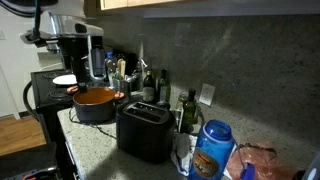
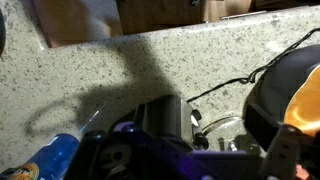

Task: Use the wooden spoon to stir the pot.

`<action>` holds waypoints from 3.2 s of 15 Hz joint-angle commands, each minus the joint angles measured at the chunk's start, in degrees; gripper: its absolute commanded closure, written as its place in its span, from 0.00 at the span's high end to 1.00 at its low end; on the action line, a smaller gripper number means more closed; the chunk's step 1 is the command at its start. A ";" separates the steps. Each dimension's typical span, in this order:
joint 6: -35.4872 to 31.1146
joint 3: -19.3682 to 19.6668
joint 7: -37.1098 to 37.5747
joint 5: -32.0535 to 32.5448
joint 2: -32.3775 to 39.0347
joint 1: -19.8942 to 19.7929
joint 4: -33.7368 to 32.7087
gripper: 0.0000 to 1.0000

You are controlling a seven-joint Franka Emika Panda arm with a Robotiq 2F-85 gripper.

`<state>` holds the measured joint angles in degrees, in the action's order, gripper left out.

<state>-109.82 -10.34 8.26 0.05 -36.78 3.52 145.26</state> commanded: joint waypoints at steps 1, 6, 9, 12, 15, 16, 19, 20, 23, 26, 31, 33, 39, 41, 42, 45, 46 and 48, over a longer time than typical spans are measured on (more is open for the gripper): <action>0.14 0.60 0.36 0.40 0.11 0.71 -0.12 1.00; -0.17 0.37 0.54 0.33 0.49 0.81 -0.41 1.00; -0.40 0.00 -0.46 -0.10 2.47 1.94 -1.99 1.00; -1.29 -0.52 -1.83 -0.47 5.76 4.19 -4.55 1.00; -3.63 -1.14 -3.69 -0.85 10.77 6.63 -8.14 1.00; -5.10 -1.26 -4.59 -1.16 12.85 7.43 -9.52 1.00; -9.41 -1.70 -7.56 -2.15 19.06 9.52 -13.47 1.00; -11.06 -1.97 -8.68 -2.61 21.42 10.29 -15.01 1.00; -14.98 -2.89 -11.98 -3.85 27.57 12.14 -19.49 1.00; -17.08 -4.61 -13.89 -4.24 33.56 13.59 -25.06 1.00; -16.67 -7.52 -13.40 -2.74 41.35 15.29 -34.68 1.00; -16.47 -8.28 -12.65 -1.96 43.82 15.95 -38.26 1.00; -16.51 -9.16 -11.74 -1.05 49.40 18.05 -46.19 1.00; -16.49 -9.12 -11.47 -0.66 50.74 18.78 -47.97 1.00; -16.27 -9.03 -11.15 -0.43 51.30 19.10 -48.66 1.00; -15.07 -8.60 -10.13 0.68 52.08 19.68 -49.87 1.00; -14.69 -8.45 -9.59 1.16 52.04 19.78 -49.94 0.98; -13.56 -8.15 -7.98 2.56 51.72 19.99 -49.93 0.73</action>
<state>-126.38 -19.06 -2.57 0.33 14.68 22.82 97.21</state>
